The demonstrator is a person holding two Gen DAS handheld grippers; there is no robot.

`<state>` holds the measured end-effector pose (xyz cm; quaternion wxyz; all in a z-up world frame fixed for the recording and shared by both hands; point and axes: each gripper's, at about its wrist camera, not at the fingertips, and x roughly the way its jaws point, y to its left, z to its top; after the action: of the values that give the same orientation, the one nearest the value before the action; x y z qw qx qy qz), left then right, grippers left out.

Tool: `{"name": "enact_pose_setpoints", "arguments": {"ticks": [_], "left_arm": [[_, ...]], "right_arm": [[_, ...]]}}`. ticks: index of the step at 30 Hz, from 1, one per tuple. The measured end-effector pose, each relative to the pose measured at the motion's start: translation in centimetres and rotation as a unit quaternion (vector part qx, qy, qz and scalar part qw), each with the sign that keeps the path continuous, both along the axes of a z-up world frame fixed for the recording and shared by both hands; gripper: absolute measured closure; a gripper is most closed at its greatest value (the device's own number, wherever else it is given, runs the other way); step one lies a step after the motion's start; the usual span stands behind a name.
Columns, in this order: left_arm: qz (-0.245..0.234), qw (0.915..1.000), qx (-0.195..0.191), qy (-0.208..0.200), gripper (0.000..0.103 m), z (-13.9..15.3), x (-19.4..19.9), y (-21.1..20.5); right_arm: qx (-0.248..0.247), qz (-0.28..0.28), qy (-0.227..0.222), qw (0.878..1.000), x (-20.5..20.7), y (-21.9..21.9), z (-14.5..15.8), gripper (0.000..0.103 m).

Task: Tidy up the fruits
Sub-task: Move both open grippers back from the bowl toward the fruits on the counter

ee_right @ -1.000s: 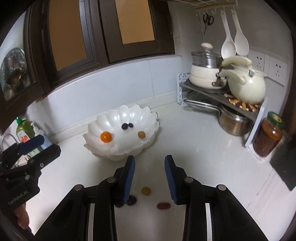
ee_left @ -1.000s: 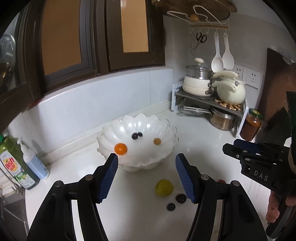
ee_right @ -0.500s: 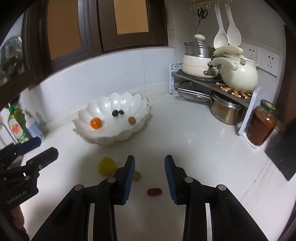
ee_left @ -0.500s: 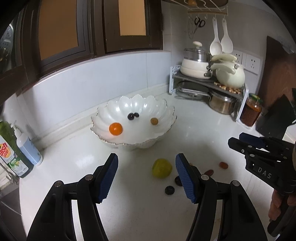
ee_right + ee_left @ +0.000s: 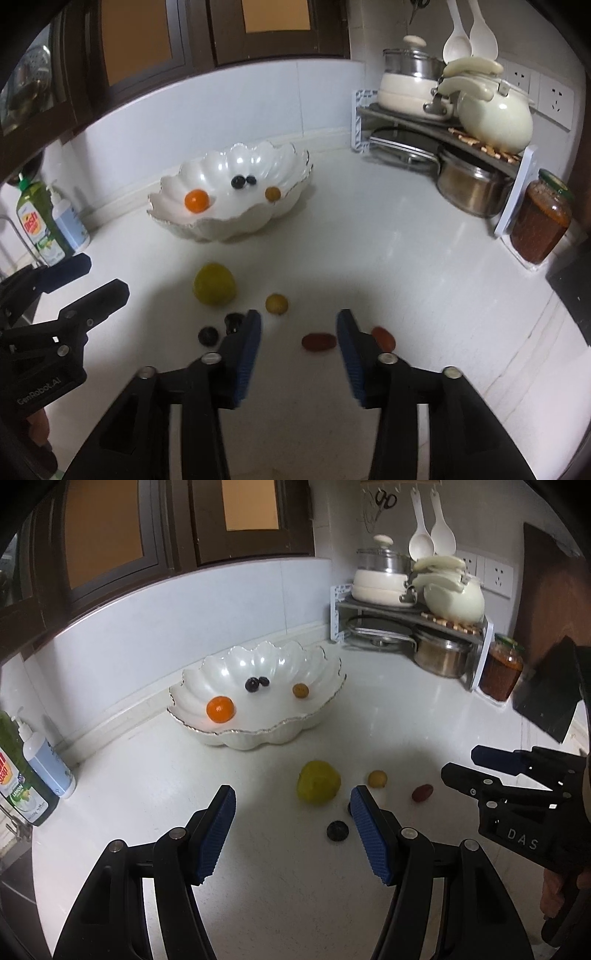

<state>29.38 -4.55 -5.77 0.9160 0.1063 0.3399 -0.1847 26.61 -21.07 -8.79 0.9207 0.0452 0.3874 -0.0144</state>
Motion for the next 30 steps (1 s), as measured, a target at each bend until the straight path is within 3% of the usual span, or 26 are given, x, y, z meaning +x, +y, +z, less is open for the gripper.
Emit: {"name": "enact_pose_setpoints", "arguments": {"ticks": [6,30], "left_arm": [[0.002,0.9998,0.002,0.020,0.031,-2.0,0.3,-0.5],[-0.009,0.9966,0.010,0.082,0.032,-7.9,2.4,-3.0]], "right_arm": [[-0.001,-0.003,0.011,1.000,0.1,0.0,-1.3,0.057],[0.005,-0.014,0.046,0.999,2.0,-1.3,-5.9,0.057]]}}
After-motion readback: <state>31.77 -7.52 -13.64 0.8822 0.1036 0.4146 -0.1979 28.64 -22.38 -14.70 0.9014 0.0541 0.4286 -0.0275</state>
